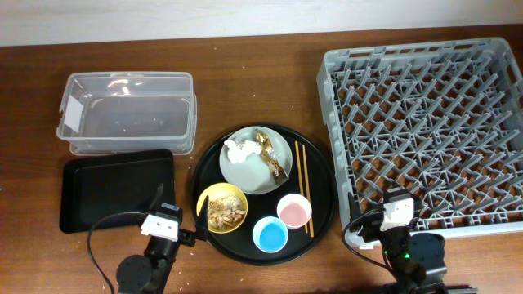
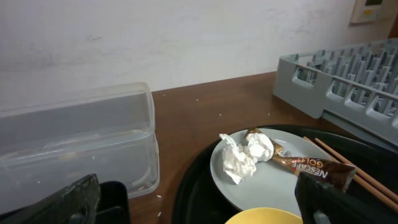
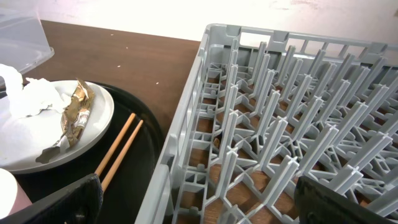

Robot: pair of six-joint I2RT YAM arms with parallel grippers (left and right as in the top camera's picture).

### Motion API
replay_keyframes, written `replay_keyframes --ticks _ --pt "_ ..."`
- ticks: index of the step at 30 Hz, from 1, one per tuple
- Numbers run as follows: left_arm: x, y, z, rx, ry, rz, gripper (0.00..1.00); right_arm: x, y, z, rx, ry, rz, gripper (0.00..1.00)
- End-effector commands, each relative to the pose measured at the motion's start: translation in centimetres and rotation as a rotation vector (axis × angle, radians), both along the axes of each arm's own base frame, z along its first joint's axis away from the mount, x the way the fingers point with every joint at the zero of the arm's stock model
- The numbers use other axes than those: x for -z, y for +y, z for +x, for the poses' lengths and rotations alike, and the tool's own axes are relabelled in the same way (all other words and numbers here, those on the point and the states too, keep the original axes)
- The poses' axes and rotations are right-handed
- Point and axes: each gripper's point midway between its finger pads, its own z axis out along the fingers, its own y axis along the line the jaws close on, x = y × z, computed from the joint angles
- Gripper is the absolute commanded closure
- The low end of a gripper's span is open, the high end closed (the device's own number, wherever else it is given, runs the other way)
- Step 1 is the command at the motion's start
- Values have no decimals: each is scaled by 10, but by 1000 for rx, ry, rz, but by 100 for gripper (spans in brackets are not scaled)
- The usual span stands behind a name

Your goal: Sort waste into correct bins and load items into the dishwasher rack

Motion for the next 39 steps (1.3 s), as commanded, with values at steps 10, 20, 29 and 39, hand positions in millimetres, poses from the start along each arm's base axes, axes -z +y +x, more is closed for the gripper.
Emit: replay_keyframes --ticks 10,20,29,39 --pt "-8 -2 0 13 -39 0 0 -9 -1 3 6 -46 7 1" --pt "-70 -48 -36 325 -46 -104 1 -76 45 -16 -220 -88 374 1" --pt "-117 -52 7 254 575 -94 1 -146 51 -21 -160 436 365 1" --pt "-2 -119 -39 355 1194 172 39 -162 64 -18 -180 580 435 1"
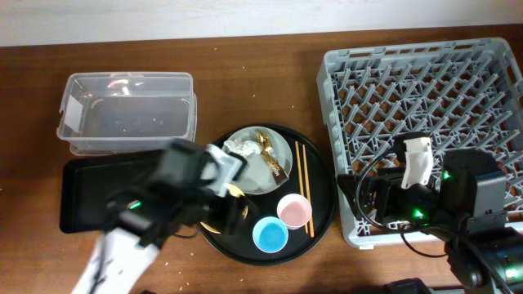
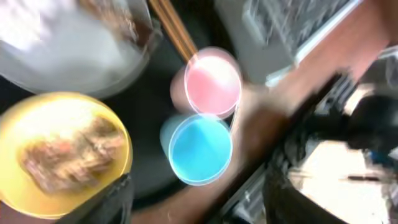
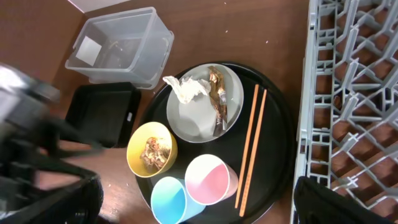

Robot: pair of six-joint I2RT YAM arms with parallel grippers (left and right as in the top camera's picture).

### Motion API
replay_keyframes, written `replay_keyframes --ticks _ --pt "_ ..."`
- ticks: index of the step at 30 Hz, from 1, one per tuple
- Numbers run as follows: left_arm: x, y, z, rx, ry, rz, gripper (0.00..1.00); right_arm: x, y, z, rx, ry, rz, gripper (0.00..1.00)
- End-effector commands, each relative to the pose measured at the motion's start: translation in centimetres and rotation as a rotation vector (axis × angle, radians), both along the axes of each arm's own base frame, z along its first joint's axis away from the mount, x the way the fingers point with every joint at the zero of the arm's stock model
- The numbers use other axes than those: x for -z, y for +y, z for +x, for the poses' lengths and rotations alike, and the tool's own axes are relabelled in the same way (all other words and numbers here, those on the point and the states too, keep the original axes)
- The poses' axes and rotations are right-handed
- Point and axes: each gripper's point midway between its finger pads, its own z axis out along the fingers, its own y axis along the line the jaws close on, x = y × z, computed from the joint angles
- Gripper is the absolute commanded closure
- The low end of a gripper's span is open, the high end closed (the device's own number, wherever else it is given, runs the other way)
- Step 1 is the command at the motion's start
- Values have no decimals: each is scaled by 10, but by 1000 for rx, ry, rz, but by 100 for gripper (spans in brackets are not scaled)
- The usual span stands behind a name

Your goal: Sort waste into correct bins and load items into the dishwasher rack

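On the round black tray [image 1: 315, 237] stand a grey plate [image 3: 199, 121] with a crumpled tissue [image 3: 185, 88] and a brown wrapper [image 3: 217, 99], two chopsticks [image 3: 252, 146], a yellow bowl [image 3: 151, 149] of scraps, a pink cup [image 3: 211, 179] and a blue cup [image 3: 171, 199]. My left gripper [image 2: 202, 186] hangs open above the bowl and cups, blurred by motion, holding nothing. Over the near left corner of the grey rack [image 1: 425, 98], my right gripper [image 3: 199, 196] is open and empty, looking down on the tray.
A clear plastic bin [image 1: 127, 110] stands at the back left, with a black rectangular tray [image 1: 90, 192] in front of it. The left arm [image 1: 163, 204] covers part of the round tray and most of the yellow bowl from overhead. Cables trail near the rack's front edge.
Both arms were low at the table's front edge, facing forward. Now the left is over the round tray and the right over the rack's near left corner, both looking down. Both are still open.
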Motion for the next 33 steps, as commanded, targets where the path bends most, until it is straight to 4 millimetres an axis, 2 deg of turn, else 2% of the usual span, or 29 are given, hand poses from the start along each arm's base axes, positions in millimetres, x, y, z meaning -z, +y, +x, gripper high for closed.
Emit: replay_keyframes --ticks 1,3,5,7,9,10,11,12,15,16,17,19,21,22,23,24,25,28,31,33 --pt "48 -5 -10 8 88 234 40 -5 0 -5 21 24 33 1" --pt "79 -14 -26 67 150 301 40 -1 -1 -8 21 45 30 1" --pt "105 -19 -29 94 157 341 42 2 -1 -11 21 63 27 1" --pt "129 -20 -26 99 175 377 55 3 0 -13 18 71 29 1" --pt "143 -25 -21 96 191 387 77 4 -1 -13 18 75 28 1" --pt "148 -27 -20 94 197 390 95 4 0 -13 18 76 28 1" --pt "148 -26 -21 87 206 394 100 4 0 -14 17 79 29 1" --pt "144 -24 -24 89 217 394 100 5 0 -15 16 84 29 1" --pt "108 -19 -28 86 211 388 100 5 0 -15 16 86 28 1" --pt "81 -17 -25 68 188 355 100 5 0 -15 16 86 28 1" --pt "64 -16 -21 64 163 316 100 5 0 -15 16 86 28 1" --pt "5 -19 -8 87 77 97 100 1 7 -18 -39 70 49 3" --pt "-61 -16 1 114 14 -241 100 -29 46 -37 -353 -68 163 8" --pt "-90 -15 -4 171 16 -439 100 -47 61 -46 -467 -123 242 8" --pt "-108 -15 -8 208 28 -563 100 -57 69 -52 -534 -151 281 8" --pt "-118 -15 -10 226 31 -628 100 -60 74 -54 -567 -163 291 8" --pt "-134 -15 -14 253 49 -727 100 -66 89 -63 -663 -202 295 7" --pt "-155 -17 -24 320 65 -854 100 -71 108 -68 -756 -241 294 4" --pt "-159 -17 -26 331 67 -873 100 -72 133 -69 -860 -250 314 9" --pt "-158 -17 -25 328 65 -866 100 -74 142 -66 -874 -237 338 15"
